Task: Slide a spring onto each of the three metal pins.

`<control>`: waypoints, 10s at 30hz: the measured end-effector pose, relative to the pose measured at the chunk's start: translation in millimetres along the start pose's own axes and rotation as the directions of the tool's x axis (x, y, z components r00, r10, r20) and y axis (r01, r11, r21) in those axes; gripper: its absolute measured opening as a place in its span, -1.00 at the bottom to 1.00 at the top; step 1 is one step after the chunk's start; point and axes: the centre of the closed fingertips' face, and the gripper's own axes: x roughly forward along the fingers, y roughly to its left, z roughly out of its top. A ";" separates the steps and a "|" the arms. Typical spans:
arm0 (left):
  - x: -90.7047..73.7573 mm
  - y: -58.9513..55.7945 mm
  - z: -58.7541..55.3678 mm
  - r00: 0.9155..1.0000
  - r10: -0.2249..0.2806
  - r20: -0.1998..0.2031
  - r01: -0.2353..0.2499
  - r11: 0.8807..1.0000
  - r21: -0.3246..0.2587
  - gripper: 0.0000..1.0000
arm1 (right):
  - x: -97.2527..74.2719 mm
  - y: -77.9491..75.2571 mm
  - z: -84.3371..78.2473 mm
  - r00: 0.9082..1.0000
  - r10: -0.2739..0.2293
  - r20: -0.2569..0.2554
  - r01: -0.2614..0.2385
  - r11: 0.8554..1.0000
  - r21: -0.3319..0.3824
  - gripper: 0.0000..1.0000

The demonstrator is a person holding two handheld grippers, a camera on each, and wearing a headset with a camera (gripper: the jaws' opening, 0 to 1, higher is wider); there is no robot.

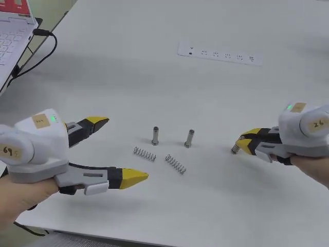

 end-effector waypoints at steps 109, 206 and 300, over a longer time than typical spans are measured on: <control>-2.2 -10.1 4.6 1.000 -0.029 -0.012 0.029 0.999 0.016 0.82 | 49.6 129.6 33.7 0.979 0.203 0.014 -0.203 0.979 -0.021 -0.52; 65.0 -100.3 8.2 0.889 -0.446 -0.105 0.452 0.891 0.050 -0.60 | -25.0 143.9 38.5 0.931 0.365 -0.009 -0.345 0.870 -0.351 -0.84; 52.4 -115.5 11.5 0.869 -0.489 -0.078 0.495 0.863 0.104 -0.97 | -59.5 157.4 82.4 0.865 0.478 0.151 -0.414 0.851 -0.323 -0.85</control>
